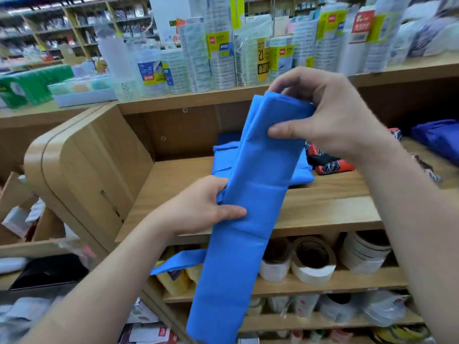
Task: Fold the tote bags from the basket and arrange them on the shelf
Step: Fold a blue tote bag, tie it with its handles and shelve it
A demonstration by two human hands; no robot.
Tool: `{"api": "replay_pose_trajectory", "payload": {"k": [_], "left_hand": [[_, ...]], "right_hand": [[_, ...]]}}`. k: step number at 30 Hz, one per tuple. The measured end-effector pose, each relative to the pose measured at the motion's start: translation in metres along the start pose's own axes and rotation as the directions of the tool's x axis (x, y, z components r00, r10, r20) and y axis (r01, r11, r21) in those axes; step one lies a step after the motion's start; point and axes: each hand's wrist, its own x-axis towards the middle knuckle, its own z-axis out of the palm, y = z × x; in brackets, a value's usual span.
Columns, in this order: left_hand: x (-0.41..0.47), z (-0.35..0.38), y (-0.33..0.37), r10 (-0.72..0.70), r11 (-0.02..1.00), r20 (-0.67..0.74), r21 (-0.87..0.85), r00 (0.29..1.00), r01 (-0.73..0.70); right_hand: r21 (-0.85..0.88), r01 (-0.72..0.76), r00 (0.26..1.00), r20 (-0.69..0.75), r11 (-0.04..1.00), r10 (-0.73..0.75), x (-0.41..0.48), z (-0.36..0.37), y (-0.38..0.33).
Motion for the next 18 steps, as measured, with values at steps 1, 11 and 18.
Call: {"api": "replay_pose_trajectory", "payload": {"k": [1,11,18], "left_hand": [[0.0,0.003,-0.002,-0.006,0.996,-0.076,-0.084,0.997,0.0],[0.013,0.018,-0.024,-0.102,0.945,-0.254,-0.327,0.962,0.014],[0.012,0.031,-0.038,-0.254,0.963,-0.465,-0.203,0.848,0.177]], "right_hand": [[0.059,-0.017,0.998,-0.063,0.998,0.021,-0.003,0.007,0.006],[0.286,-0.413,0.902,-0.002,0.864,0.432,-0.056,0.087,0.067],[-0.159,-0.204,0.973,-0.139,0.966,0.182,-0.059,0.091,0.08]]}}
